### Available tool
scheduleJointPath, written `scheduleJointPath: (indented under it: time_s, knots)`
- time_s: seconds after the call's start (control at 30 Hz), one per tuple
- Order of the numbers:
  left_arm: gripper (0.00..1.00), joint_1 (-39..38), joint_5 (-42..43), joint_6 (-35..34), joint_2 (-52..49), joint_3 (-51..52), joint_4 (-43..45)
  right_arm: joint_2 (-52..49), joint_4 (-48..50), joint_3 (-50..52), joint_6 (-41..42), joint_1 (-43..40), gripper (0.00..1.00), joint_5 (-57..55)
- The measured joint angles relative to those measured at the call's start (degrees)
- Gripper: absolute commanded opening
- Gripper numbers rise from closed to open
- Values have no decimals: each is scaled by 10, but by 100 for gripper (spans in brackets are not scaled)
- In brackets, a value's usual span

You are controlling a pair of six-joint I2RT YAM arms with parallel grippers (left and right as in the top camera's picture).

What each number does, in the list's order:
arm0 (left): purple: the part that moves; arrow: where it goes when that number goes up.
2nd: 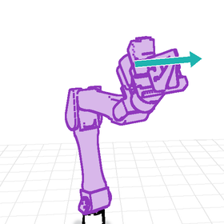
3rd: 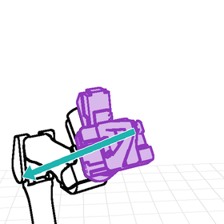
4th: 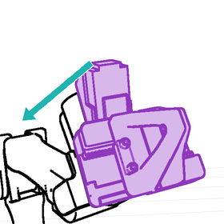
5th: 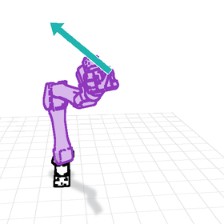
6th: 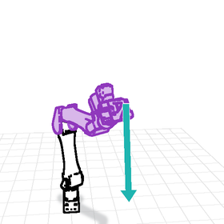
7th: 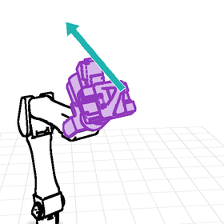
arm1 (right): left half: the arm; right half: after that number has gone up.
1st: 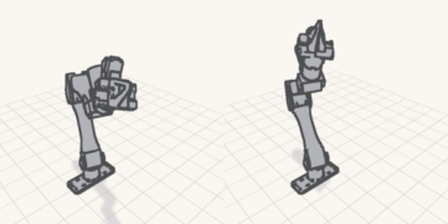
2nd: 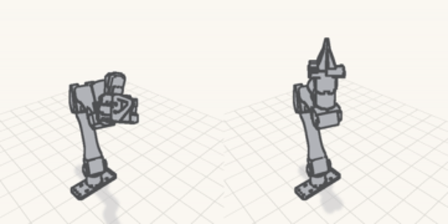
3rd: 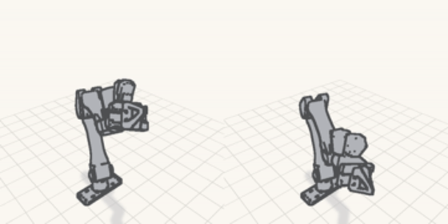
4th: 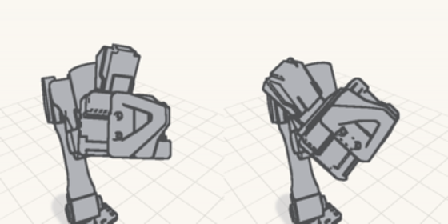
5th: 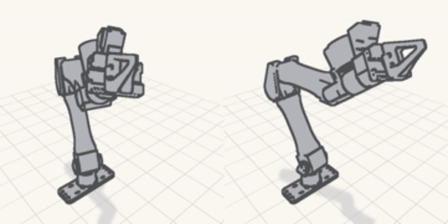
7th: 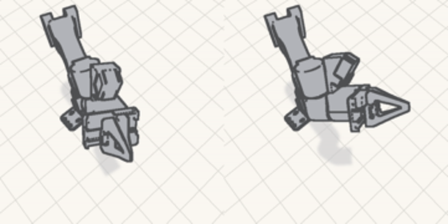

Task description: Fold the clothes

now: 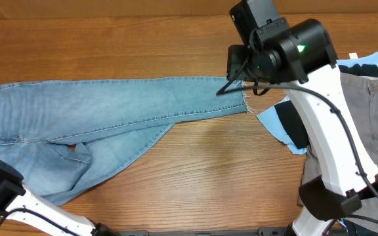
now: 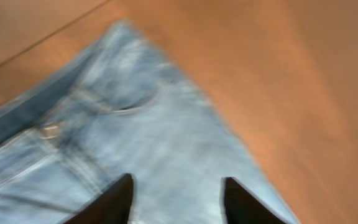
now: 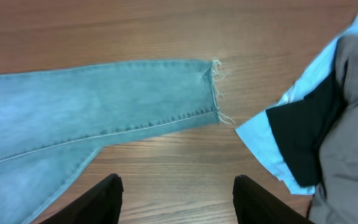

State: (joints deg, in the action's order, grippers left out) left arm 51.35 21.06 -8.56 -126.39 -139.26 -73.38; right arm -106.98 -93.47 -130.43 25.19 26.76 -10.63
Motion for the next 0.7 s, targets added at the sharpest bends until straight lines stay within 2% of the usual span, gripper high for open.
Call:
scheduleJointPath:
  time_s: [0.2, 0.37, 0.47, 0.7]
  knots:
    - [60, -49, 65, 19, 54, -2, -26, -1, 113, 170, -1, -35, 60, 32]
    - [61, -92, 79, 48, 110, -2, -66, -3, 224, 293, -42, -41, 62, 103]
    - [60, -123, 78, 60, 163, -2, -94, -3, 292, 353, -53, -38, 53, 120]
    - [63, -234, 73, 86, 263, -7, -157, -4, 472, 469, -44, -67, 46, 98]
